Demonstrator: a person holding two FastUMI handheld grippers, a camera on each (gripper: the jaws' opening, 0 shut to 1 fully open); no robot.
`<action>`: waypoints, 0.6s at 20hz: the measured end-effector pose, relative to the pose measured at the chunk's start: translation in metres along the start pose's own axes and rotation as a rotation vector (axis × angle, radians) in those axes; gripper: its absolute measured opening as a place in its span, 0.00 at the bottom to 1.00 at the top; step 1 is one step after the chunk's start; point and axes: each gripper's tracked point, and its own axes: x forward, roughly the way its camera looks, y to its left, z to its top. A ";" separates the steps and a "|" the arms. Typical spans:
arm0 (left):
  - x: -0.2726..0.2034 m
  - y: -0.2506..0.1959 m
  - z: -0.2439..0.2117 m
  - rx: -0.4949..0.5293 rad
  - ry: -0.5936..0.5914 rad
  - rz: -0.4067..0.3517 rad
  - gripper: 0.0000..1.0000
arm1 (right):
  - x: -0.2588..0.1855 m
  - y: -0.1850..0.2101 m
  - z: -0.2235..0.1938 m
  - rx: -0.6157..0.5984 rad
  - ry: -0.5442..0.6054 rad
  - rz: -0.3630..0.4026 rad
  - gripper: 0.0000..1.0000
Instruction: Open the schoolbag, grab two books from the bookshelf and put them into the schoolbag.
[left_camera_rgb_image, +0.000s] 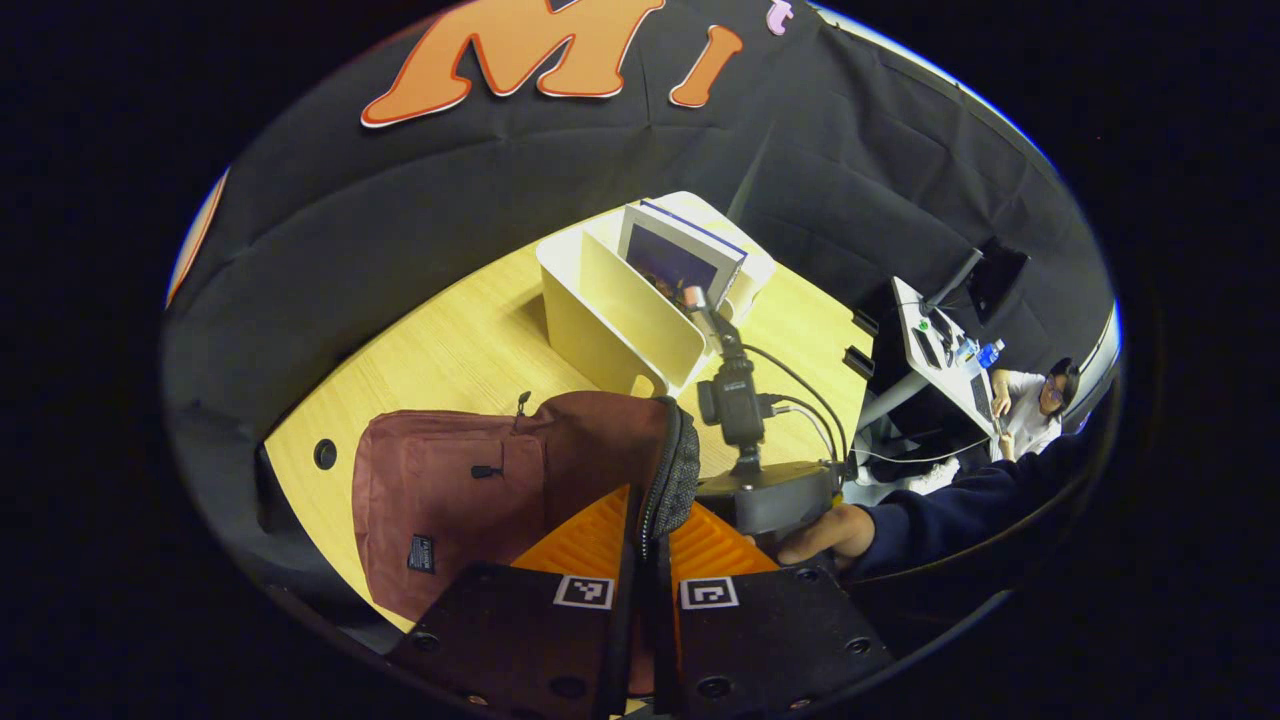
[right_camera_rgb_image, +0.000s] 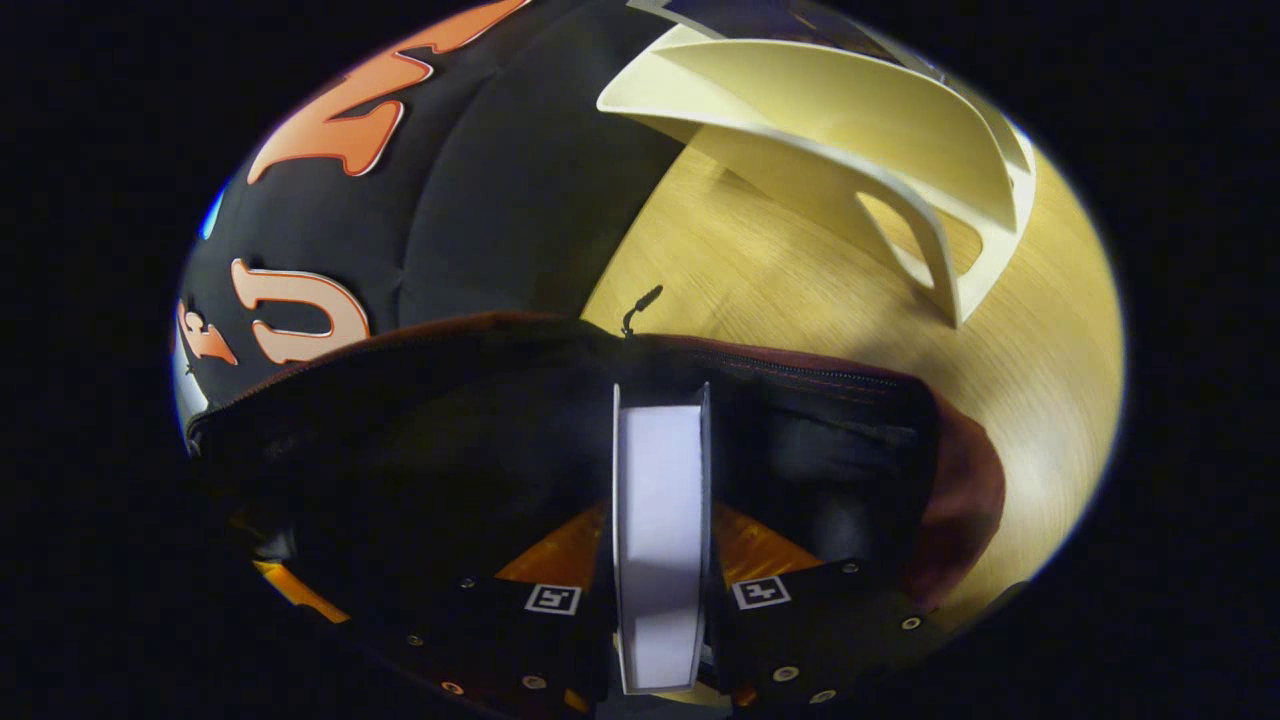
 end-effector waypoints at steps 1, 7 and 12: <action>-0.001 0.004 0.001 -0.009 -0.002 0.006 0.10 | -0.006 -0.008 0.001 -0.039 0.017 -0.052 0.42; 0.003 0.010 0.005 -0.032 -0.014 0.011 0.10 | -0.036 -0.034 0.007 -0.099 0.072 -0.167 0.93; 0.009 0.011 0.006 -0.066 -0.019 0.007 0.10 | -0.068 -0.033 0.035 -0.160 0.064 -0.177 0.95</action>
